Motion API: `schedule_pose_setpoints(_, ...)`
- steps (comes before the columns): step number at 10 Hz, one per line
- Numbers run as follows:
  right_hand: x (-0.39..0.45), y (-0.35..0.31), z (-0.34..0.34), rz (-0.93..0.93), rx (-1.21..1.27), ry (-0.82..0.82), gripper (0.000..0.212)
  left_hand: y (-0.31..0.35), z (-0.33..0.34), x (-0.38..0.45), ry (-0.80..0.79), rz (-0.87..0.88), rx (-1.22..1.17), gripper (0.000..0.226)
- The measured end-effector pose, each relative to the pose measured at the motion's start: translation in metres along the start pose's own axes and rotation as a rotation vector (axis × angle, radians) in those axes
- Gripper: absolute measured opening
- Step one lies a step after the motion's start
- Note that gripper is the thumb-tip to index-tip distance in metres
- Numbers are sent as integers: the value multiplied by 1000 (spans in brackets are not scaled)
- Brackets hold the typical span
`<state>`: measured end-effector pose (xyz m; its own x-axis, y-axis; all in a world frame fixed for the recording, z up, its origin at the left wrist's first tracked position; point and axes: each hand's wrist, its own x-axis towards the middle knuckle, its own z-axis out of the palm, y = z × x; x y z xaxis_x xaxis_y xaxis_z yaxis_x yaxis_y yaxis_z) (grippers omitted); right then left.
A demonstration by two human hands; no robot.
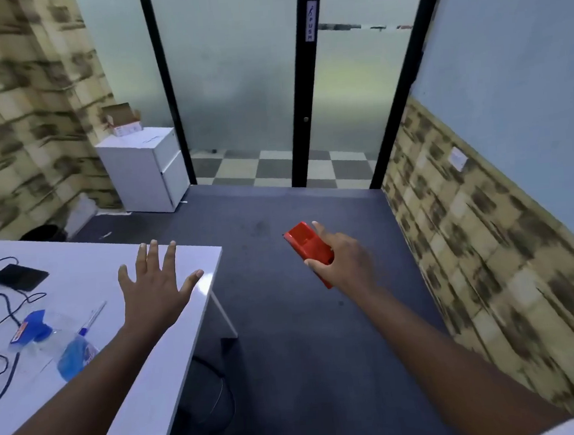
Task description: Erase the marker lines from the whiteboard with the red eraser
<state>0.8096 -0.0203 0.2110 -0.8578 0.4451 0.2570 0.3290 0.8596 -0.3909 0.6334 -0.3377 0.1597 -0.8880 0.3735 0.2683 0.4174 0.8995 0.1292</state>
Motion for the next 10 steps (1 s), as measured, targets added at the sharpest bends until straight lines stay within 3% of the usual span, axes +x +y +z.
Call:
schedule_pose_setpoints(3, 152, -56, 144, -51, 59, -145, 85, -76, 96, 107, -143, -48, -15, 103)
schedule_pose_setpoints(4, 217, -93, 226, -65, 39, -262, 83, -104, 154, 158, -259, -76, -33, 99)
schedule_pose_setpoints(8, 276, -166, 420, -37, -26, -595, 74, -165, 253, 195, -489, -220, -44, 95)
schedule_pose_setpoints(10, 293, -165, 456, -108, -28, -676, 76, -167, 281, 203, -542, -316, -113, 100)
